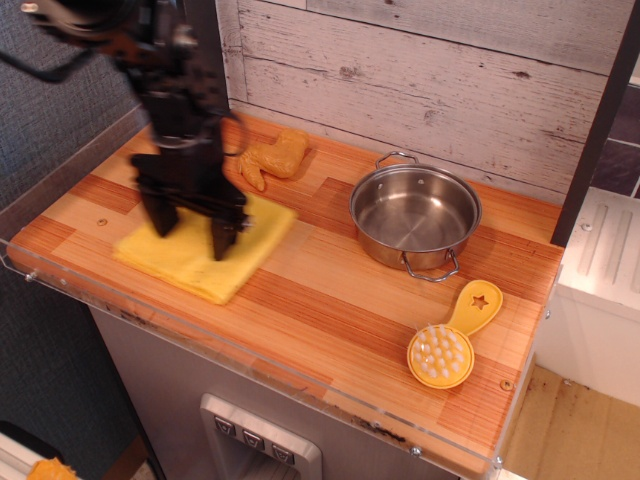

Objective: Move the yellow rag closer to the yellow brush.

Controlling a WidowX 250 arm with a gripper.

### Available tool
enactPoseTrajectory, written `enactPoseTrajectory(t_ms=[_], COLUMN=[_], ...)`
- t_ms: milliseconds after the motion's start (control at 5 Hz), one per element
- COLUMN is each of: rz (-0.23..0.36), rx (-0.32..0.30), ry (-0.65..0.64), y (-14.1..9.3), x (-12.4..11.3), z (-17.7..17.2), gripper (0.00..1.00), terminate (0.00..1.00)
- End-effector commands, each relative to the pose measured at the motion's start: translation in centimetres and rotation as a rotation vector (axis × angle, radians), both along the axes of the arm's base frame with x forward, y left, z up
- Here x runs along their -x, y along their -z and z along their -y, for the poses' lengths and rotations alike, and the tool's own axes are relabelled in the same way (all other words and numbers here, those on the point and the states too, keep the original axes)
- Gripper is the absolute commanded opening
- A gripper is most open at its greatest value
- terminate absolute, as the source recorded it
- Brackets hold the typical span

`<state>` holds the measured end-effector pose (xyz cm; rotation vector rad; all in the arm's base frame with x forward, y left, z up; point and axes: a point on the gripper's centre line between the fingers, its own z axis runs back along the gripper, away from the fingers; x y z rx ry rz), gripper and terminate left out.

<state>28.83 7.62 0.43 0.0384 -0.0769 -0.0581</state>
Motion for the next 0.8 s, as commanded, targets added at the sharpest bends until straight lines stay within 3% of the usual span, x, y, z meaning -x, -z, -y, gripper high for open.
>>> enactPoseTrajectory(t_ms=[0,200,400,600], rz=[-0.032,-0.021,0.012,0.049], rx=[-0.001,-0.042,-0.03,-0.031], ry=[0.097,0.021,-0.11,-0.153], y=[0.7,-0.3,-1.9,-4.2], x=[0.0,0.9,1.5,0.8], z=[8.0,7.8,5.4,4.3], gripper=[1.0,1.0,1.0,1.0], terminate=[0.0,0.0,0.0,0.0])
